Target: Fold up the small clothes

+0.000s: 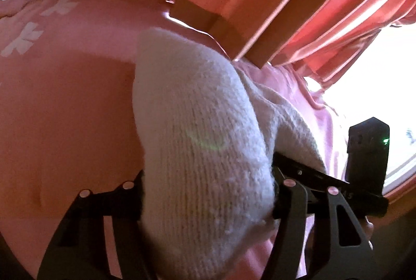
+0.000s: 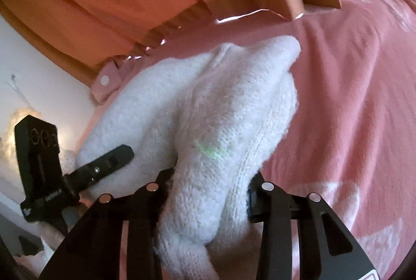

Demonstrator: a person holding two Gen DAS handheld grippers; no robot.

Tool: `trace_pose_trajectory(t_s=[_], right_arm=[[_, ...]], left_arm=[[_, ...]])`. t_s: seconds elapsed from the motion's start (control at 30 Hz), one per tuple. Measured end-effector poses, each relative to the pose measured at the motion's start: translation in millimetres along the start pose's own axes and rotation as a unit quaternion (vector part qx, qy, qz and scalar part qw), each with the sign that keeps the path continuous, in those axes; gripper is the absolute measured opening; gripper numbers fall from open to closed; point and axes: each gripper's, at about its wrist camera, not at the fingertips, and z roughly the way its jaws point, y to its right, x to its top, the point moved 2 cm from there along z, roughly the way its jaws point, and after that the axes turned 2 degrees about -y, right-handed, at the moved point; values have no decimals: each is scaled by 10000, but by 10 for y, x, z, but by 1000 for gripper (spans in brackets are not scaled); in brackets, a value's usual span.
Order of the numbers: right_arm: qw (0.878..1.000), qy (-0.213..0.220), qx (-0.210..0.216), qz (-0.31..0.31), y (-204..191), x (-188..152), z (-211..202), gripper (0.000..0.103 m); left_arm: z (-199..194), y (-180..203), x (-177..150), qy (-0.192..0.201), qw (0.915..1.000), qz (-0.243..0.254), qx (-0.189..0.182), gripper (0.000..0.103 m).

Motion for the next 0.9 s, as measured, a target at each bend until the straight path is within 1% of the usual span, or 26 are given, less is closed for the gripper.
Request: trace_pose_trajectory(t_s=[0.03, 0.07, 0.1, 0.13, 0.17, 0.23, 0.27, 0.3, 0.33, 0.4, 0.43, 0.47, 0.5, 0.53, 0.57, 0.63, 0.73, 0.8, 0.83, 0.87, 0.9], right_arm=[[9999, -123, -67, 49, 54, -56, 53, 37], [9993, -300, -174, 106, 120, -110, 132, 40], [9986, -422, -290, 145, 169, -150, 192, 43], [9973, -554, -433, 196, 226, -207, 270, 50], [9969, -596, -446, 252, 262, -242, 303, 58], [9968, -560, -417, 379, 309, -264, 303, 65], [9968, -561, -388, 425, 326, -260, 311, 68], [9966, -589, -331, 477, 346, -255, 336, 69], [9960, -657, -217, 558, 373, -249, 386, 71], [9952, -721, -79, 661, 406, -231, 476, 68], [9954, -696, -31, 654, 391, -216, 487, 60], [9960, -643, -44, 614, 349, -207, 466, 50], [9969, -565, -104, 542, 298, -190, 418, 46], [9988, -301, -143, 348, 189, -159, 308, 41], [9994, -152, -136, 272, 100, -128, 211, 39], [9997, 130, -184, 44, -111, -61, 20, 37], [9963, 703, -228, -445, -562, 93, -339, 36], [9917, 1032, -164, -749, -878, 208, -533, 36], [9877, 1227, -127, -961, -1103, 283, -614, 36], [9856, 1317, -93, -1056, -1186, 351, -643, 37], [9818, 1458, -23, -1215, -1369, 441, -632, 37]], left_arm=[[46, -26, -30, -79, 10000, 3, -14, 65], [148, -80, -89, -248, 9997, -9, 38, 67], [248, -146, -146, -405, 9990, -44, 159, 70], [353, -247, -230, -524, 9980, -153, 333, 77], [400, -302, -286, -526, 9977, -209, 364, 81], [400, -385, -351, -395, 9983, -330, 288, 92], [403, -415, -355, -377, 9981, -397, 276, 94], [413, -432, -358, -389, 9980, -440, 244, 97], [437, -452, -359, -425, 9977, -499, 157, 97], [508, -500, -366, -521, 9957, -760, -130, 96], [523, -505, -358, -510, 9947, -865, -209, 91], [497, -481, -341, -483, 9940, -923, -337, 84], [458, -448, -317, -458, 9946, -875, -332, 78], [392, -405, -291, -398, 9955, -783, -347, 71], [293, -325, -252, -317, 9972, -572, -366, 68], [107, -232, -140, -158, 9985, -325, -407, 65], [-359, -152, 105, 268, 9975, -91, -653, 65], [-734, -112, 312, 646, 9950, 127, -747, 65], [-914, -124, 387, 813, 9934, 233, -768, 65], [-1102, -126, 482, 1011, 9913, 387, -746, 65], [-1257, -144, 555, 1204, 9890, 536, -678, 66]])
